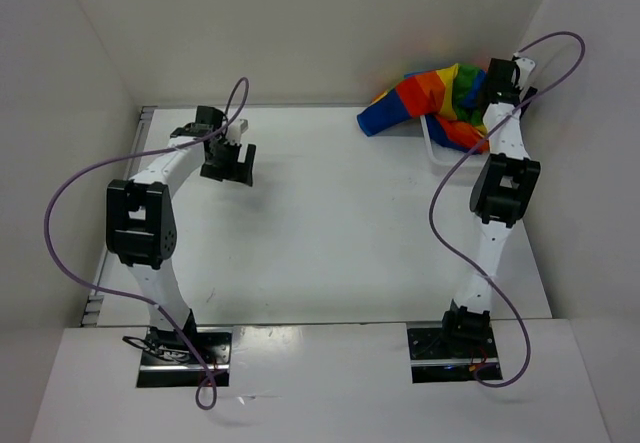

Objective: Fold and stack the shorts
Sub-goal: Grab the shorts from the pile

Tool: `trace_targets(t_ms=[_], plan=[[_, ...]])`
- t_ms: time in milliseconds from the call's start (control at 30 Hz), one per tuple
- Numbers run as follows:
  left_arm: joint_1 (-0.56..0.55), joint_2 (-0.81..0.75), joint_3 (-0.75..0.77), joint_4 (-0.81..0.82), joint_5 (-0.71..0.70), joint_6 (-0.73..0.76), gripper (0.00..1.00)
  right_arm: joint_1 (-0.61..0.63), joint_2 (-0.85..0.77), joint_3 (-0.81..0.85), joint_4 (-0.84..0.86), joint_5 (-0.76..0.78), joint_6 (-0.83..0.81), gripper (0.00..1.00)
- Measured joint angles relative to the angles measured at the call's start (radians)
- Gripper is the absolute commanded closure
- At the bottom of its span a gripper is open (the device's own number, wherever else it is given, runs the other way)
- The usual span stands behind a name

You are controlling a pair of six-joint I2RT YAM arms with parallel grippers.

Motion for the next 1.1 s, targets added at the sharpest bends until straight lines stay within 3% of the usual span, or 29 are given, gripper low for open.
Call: trace_targets(t_ms=[200, 300, 333, 367, 433, 467, 567, 833, 1100], plan=[[-0.031, 0.0, -0.012, -0.013, -0.016, 0.0, 0.01, 0.001, 0.056, 0.0, -0.013, 0.0, 0.002, 0.09], [-0.049, 0.0, -0.012, -0.015, -0.03, 0.0, 0.01, 0.005, 0.074, 0.0, -0.018, -0.003, 0.0, 0.25], [-0.055, 0.0, -0.012, -0.014, -0.033, 0.0, 0.01, 0.005, 0.079, 0.0, -0.021, -0.004, 0.003, 0.31], [-0.061, 0.0, -0.012, -0.015, -0.036, 0.0, 0.01, 0.005, 0.083, 0.0, -0.024, -0.006, 0.004, 0.46], [-0.066, 0.0, -0.012, -0.016, -0.04, 0.0, 0.01, 0.007, 0.087, 0.0, -0.032, -0.01, 0.003, 0.61], [-0.066, 0.0, -0.012, -0.015, -0.043, 0.0, 0.01, 0.009, 0.088, 0.0, -0.039, -0.013, 0.005, 0.77], [-0.066, 0.0, -0.012, -0.015, -0.055, 0.0, 0.01, 0.014, 0.088, 0.0, -0.043, -0.02, -0.003, 1.0], [-0.066, -0.027, -0.012, 0.008, -0.148, 0.0, 0.01, 0.089, 0.018, 0.017, -0.078, -0.053, -0.043, 1.0], [-0.032, -0.105, 0.015, 0.097, -0.265, 0.0, 0.01, 0.216, -0.2, 0.214, -0.08, -0.111, -0.042, 1.0]])
